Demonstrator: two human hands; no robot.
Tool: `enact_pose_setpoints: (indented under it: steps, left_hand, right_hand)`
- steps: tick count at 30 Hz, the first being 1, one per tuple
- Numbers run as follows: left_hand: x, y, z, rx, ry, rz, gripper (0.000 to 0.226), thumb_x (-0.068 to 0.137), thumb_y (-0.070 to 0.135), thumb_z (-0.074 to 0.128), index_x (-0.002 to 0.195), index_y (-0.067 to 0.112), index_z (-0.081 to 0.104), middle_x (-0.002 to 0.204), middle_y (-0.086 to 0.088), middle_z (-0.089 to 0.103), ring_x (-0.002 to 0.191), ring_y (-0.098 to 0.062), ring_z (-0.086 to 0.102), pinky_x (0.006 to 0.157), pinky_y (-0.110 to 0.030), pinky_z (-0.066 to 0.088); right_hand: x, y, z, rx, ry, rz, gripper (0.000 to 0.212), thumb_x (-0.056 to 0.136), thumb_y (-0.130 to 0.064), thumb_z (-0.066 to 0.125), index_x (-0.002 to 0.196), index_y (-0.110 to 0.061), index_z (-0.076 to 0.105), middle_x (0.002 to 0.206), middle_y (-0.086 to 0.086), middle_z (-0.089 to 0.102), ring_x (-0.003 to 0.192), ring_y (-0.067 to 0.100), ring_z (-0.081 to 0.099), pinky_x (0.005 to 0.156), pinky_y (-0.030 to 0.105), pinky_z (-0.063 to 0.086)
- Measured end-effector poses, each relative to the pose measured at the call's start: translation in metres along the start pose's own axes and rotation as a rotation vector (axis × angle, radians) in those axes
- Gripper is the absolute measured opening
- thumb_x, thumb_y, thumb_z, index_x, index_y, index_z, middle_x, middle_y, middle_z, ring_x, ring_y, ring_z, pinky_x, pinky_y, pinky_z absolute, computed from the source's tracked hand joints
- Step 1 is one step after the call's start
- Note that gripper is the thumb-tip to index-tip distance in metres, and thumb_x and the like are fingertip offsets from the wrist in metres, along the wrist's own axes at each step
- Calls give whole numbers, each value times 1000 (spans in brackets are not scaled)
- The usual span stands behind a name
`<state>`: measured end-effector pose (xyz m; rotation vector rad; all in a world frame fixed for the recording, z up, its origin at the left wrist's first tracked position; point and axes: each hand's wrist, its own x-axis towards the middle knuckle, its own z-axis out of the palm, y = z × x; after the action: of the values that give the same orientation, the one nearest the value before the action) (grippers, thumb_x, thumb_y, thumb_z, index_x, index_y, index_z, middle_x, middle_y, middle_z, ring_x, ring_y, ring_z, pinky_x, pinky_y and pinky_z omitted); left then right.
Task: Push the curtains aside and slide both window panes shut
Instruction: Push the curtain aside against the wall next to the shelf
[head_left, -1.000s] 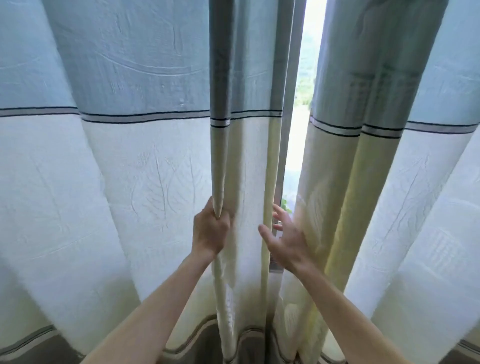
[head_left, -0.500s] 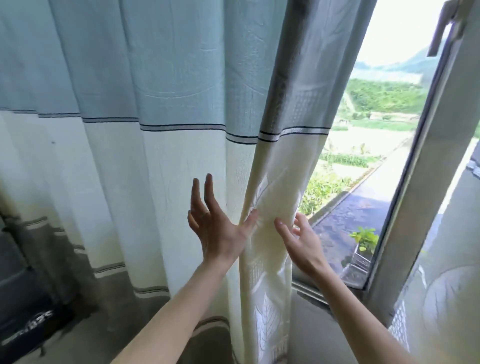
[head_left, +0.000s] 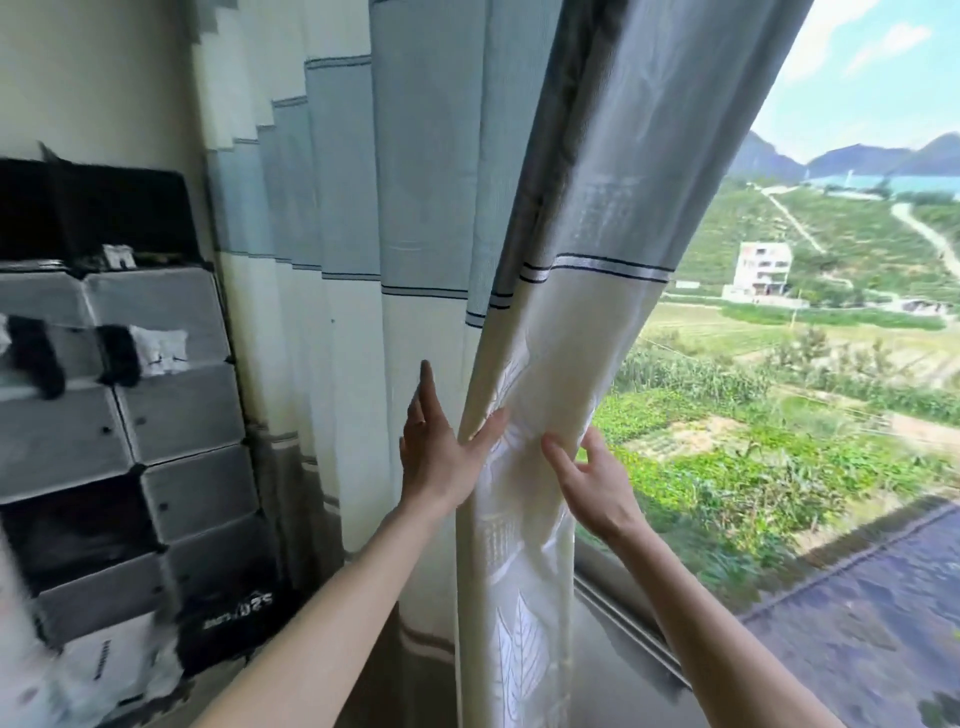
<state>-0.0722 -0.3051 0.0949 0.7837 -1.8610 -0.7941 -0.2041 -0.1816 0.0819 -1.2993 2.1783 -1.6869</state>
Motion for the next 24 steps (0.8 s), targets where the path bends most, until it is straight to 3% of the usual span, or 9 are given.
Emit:
enact_pose_setpoints:
  steps: [2, 5, 11, 16, 20, 24]
  left_hand:
    - [22, -11, -5, 41, -7, 13, 103, 76, 80, 53, 149, 49, -12, 164, -1, 9, 148, -25, 17, 117, -52, 22]
    - [48, -24, -10, 83, 24, 4, 104, 75, 82, 51, 151, 45, -10, 164, -4, 6, 149, -25, 13, 118, -53, 20]
    - [99, -48, -13, 171, 134, 10, 104, 77, 81, 44, 149, 44, -21, 164, 2, -16, 151, -20, -9, 118, -56, 0]
    - [144, -68, -23, 94, 249, -61, 110, 77, 77, 52, 148, 44, -24, 164, 0, -12, 151, -21, 0, 119, -55, 7]
    - [182, -89, -39, 83, 225, -94, 105, 84, 69, 55, 150, 40, -22, 165, -1, -2, 150, -26, 10, 120, -49, 14]
    - [220, -117, -57, 224, 249, -102, 102, 86, 70, 49, 153, 32, -19, 165, 0, -9, 151, -22, -2, 121, -50, 7]
  right_hand:
    - [24, -2, 17, -29, 15, -51, 30, 95, -38, 59, 121, -22, 57, 109, 0, 65, 102, 23, 63, 87, 32, 46]
    - [55, -4, 38, -74, 45, -89, 39, 95, -42, 54, 121, -13, 57, 112, 7, 58, 105, 23, 52, 87, 30, 39]
    - [112, -6, 86, 70, -61, -113, 43, 98, -50, 43, 132, -23, 45, 120, 3, 65, 106, 24, 61, 85, 31, 44]
    - [169, -9, 128, 89, -170, -128, 50, 98, -53, 41, 134, -19, 44, 111, 2, 64, 106, 27, 61, 81, 29, 40]
    - [209, -17, 165, 67, -245, -157, 48, 98, -53, 38, 131, -18, 44, 100, 2, 65, 101, 31, 63, 75, 31, 40]
    - [245, -21, 206, 73, -281, -214, 47, 100, -48, 39, 136, -18, 44, 121, 8, 63, 109, 31, 60, 76, 27, 36]
